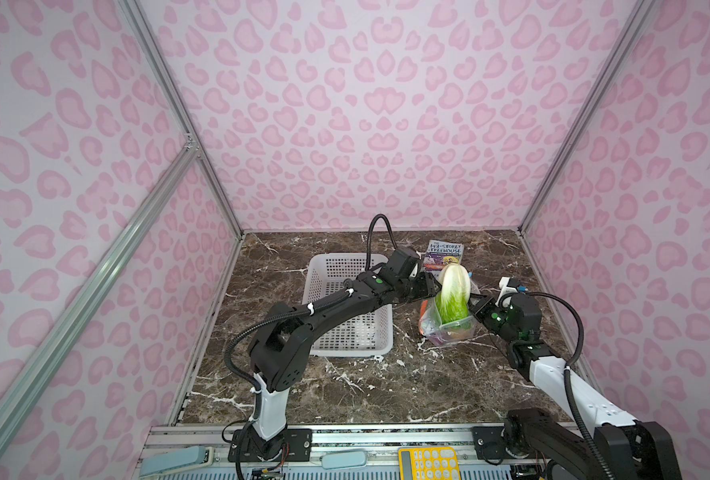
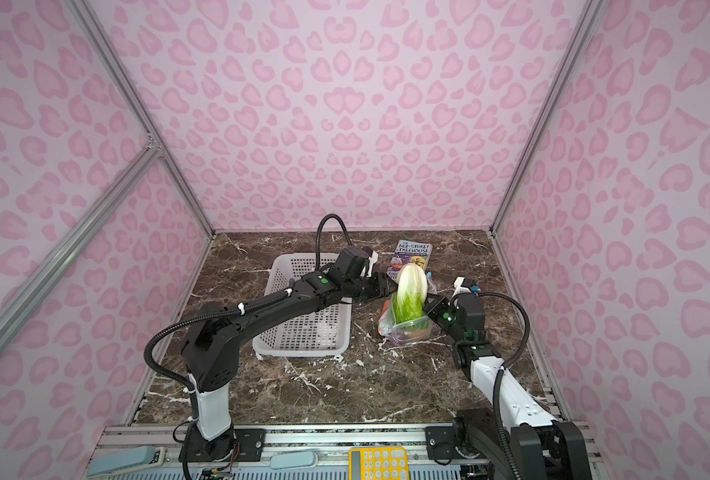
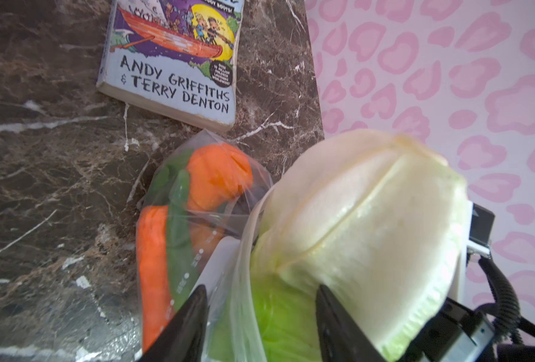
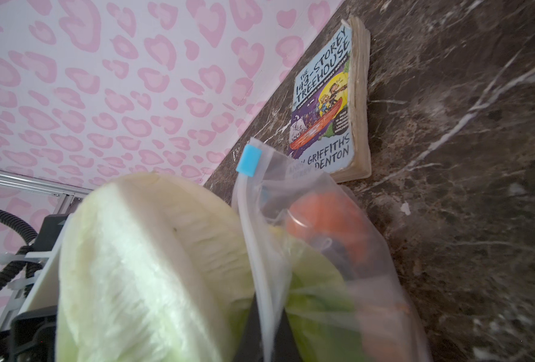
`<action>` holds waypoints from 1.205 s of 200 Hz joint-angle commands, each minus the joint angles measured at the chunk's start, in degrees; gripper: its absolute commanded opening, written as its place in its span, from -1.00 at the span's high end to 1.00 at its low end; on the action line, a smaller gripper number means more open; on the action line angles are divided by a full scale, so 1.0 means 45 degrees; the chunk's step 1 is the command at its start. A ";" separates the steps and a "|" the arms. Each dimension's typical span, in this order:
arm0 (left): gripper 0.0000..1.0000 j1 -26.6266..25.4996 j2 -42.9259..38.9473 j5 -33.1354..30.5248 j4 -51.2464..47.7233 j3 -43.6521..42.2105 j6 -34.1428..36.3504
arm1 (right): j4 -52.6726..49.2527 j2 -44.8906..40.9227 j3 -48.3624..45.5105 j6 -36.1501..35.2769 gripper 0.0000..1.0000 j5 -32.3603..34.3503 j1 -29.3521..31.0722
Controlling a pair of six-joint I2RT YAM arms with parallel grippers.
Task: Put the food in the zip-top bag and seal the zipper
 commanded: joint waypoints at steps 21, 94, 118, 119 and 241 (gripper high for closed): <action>0.08 -0.0019 -0.1009 0.0594 -0.0125 -0.0891 0.0299 | -0.0280 -0.0054 -0.0002 -0.0347 1.00 -0.0244 0.0027; 0.18 -0.0011 -0.0273 0.0878 -0.0110 -0.0837 0.0196 | -0.0537 -0.0129 0.0043 -0.0529 1.00 -0.0245 0.0027; 0.19 -0.0024 -0.0007 0.1111 -0.0050 -0.0535 0.0097 | -0.0532 -0.0108 0.0030 -0.0565 1.00 -0.0245 0.0027; 0.19 -0.0021 -0.0011 0.1101 -0.0049 -0.0530 0.0098 | -0.0532 -0.0108 0.0027 -0.0565 1.00 -0.0245 0.0027; 0.22 -0.0195 -0.0374 0.1266 0.0085 -0.0234 0.0072 | -0.1540 0.0087 0.0968 -0.1556 1.00 0.0085 0.1083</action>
